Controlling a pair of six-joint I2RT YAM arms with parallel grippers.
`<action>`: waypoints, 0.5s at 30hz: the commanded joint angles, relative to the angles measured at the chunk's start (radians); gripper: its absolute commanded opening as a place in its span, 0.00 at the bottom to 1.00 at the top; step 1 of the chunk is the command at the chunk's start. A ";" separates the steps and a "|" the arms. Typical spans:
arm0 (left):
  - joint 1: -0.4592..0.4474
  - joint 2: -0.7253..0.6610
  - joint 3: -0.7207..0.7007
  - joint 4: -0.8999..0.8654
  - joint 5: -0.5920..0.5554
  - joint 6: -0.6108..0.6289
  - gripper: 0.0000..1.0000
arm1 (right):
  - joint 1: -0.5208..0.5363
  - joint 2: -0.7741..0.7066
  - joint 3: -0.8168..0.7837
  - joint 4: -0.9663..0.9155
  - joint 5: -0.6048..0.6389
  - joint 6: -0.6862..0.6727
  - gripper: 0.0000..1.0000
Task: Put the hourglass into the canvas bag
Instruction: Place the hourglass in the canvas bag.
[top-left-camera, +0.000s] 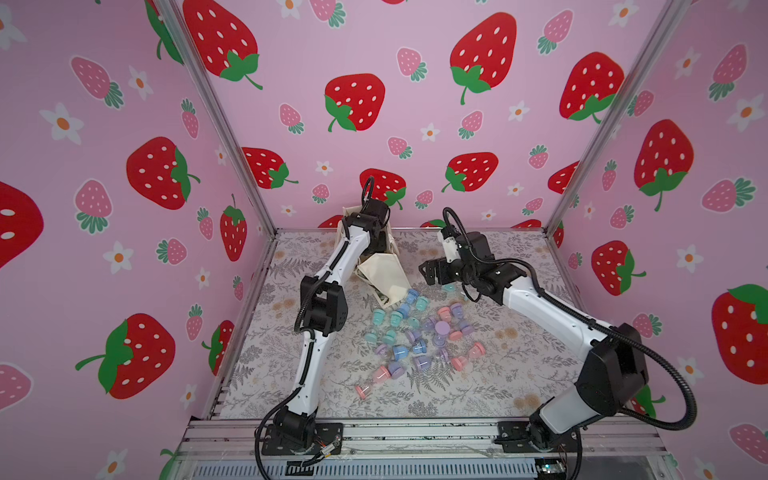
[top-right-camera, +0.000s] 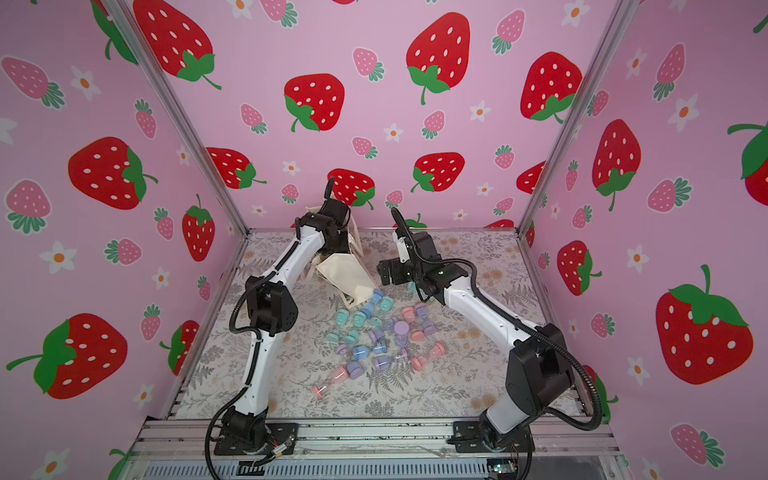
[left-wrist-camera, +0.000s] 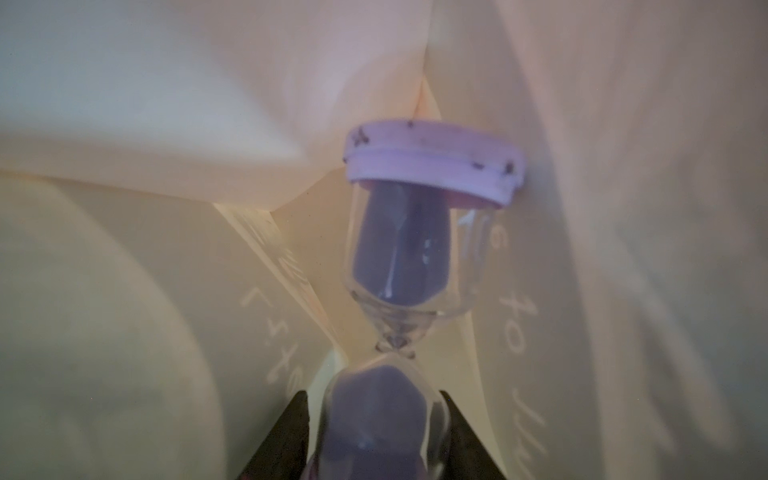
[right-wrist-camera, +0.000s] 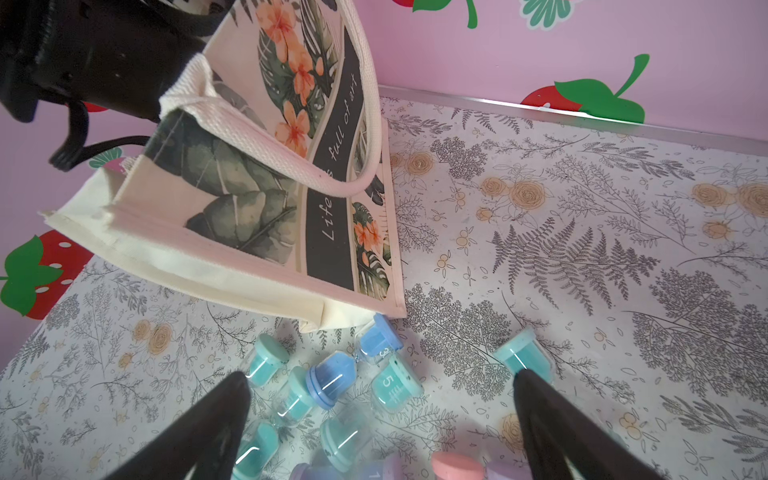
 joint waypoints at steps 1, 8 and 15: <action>-0.014 0.001 -0.021 -0.045 0.026 -0.009 0.44 | -0.002 -0.042 -0.011 0.007 0.012 -0.015 0.99; -0.015 -0.058 -0.022 -0.064 0.020 0.004 0.57 | -0.002 -0.062 -0.007 -0.014 0.016 -0.009 0.99; -0.014 -0.141 -0.018 -0.074 0.014 0.021 0.69 | -0.002 -0.093 -0.012 -0.035 0.017 -0.003 0.99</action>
